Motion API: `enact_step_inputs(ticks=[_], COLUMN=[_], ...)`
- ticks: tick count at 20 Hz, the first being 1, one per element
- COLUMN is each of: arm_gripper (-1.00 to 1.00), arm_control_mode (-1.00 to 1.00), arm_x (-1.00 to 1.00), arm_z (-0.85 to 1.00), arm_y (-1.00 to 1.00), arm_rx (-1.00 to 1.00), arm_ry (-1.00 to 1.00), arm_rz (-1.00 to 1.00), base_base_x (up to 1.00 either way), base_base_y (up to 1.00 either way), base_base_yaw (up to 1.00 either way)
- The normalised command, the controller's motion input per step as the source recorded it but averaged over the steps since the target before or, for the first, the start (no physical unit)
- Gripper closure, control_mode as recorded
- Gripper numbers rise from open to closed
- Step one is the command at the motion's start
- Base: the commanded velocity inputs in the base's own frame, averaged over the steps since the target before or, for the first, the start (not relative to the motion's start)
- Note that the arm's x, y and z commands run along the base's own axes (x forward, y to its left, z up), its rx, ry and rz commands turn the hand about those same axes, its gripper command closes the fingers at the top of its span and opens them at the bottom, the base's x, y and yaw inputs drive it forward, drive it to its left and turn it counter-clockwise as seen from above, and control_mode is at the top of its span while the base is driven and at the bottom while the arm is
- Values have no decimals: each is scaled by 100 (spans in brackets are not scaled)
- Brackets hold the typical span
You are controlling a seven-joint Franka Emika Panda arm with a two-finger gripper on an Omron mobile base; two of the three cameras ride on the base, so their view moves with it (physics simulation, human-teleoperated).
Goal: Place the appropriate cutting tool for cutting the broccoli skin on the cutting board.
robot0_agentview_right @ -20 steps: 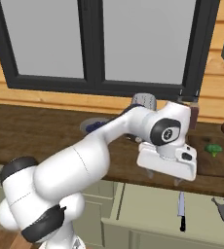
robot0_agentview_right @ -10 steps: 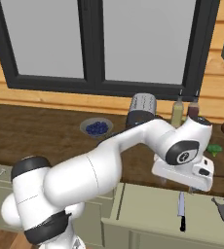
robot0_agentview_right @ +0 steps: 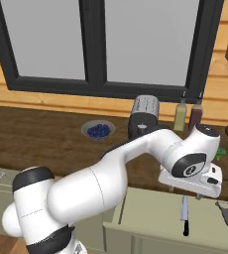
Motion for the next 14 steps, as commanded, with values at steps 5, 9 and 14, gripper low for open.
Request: enact_step_inputs(ticks=[5, 9, 14], arm_gripper=[-100, -100, -100], arm_control_mode=[-100, -100, -100], arm_x=[0, 0, 17], arm_z=[-24, -14, -29], arm_y=[2, 10, 50], arm_rx=[-17, 0, -3], arm_ry=[-13, 0, 2], arm_rz=[4, 0, 0], base_base_x=[0, 0, 0], base_base_y=[0, 0, 0], base_base_yaw=[0, 0, 0])
